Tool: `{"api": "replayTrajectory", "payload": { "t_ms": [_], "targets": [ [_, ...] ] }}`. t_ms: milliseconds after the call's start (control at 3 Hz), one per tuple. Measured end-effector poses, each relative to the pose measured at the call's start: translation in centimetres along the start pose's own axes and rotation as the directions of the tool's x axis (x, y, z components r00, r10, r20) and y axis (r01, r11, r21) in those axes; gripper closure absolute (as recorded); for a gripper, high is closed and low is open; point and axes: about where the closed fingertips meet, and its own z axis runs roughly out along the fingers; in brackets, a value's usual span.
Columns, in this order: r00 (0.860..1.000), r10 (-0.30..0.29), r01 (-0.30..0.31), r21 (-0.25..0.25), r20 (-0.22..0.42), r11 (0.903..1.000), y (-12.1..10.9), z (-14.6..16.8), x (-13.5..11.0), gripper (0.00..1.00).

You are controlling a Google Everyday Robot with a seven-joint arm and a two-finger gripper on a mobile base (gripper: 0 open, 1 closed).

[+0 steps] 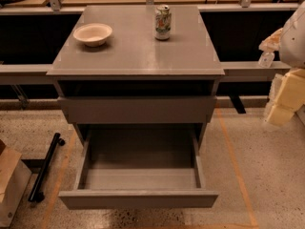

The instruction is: Close middle drawer

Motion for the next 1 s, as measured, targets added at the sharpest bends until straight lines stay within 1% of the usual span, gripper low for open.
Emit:
{"api": "replayTrajectory", "payload": {
  "t_ms": [333, 667, 1000],
  "targets": [
    [1.0, 0.0, 0.0, 0.0, 0.0, 1.0, 0.0, 0.0, 0.0, 0.0],
    [1.0, -0.001, 0.001, 0.009, 0.003, 1.0, -0.1, -0.2, -0.1, 0.13],
    [1.0, -0.011, 0.012, -0.007, 0.022, 0.9999, 0.0, 1.8, 0.1, 0.36]
  ]
}}
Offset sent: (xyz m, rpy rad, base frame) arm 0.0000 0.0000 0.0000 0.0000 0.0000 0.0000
